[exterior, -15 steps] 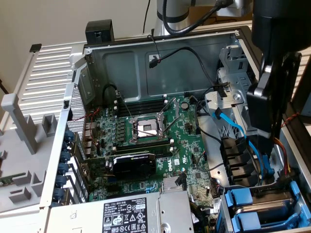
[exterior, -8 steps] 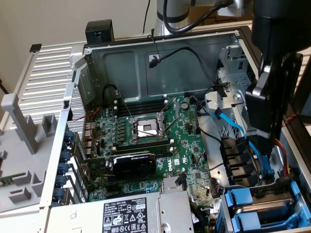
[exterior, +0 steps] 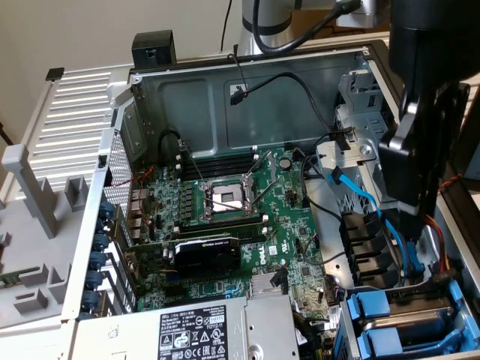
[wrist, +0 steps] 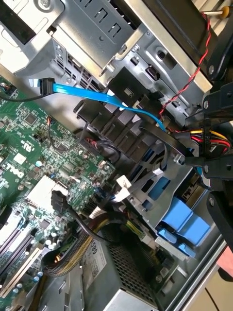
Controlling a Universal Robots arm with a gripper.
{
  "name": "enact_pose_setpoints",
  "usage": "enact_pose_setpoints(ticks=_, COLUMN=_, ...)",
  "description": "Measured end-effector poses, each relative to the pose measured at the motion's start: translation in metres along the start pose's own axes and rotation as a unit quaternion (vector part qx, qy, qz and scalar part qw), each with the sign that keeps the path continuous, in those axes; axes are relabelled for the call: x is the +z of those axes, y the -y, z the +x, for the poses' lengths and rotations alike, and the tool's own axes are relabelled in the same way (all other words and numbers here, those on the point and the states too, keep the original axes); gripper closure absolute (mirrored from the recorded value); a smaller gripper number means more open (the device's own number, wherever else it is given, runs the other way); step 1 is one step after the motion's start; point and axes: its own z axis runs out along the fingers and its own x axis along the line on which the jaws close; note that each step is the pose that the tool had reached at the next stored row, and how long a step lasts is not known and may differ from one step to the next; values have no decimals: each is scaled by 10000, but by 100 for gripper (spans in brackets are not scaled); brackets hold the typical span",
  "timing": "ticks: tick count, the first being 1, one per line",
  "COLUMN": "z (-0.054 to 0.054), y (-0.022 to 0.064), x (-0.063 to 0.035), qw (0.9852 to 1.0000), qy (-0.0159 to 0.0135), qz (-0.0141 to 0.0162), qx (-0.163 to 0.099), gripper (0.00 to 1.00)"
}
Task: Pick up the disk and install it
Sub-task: 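Insert the first disk wire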
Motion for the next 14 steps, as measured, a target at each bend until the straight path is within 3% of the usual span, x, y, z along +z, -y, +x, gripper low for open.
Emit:
enact_pose_setpoints(ticks=7, z=2, y=-8, x=19, qw=9999, qy=45, qz=41, qx=80, gripper=65)
enact_pose_setpoints(ticks=14, z=13, y=-22, x=32, qw=9998, qy=39, qz=43, qx=166, gripper=65)
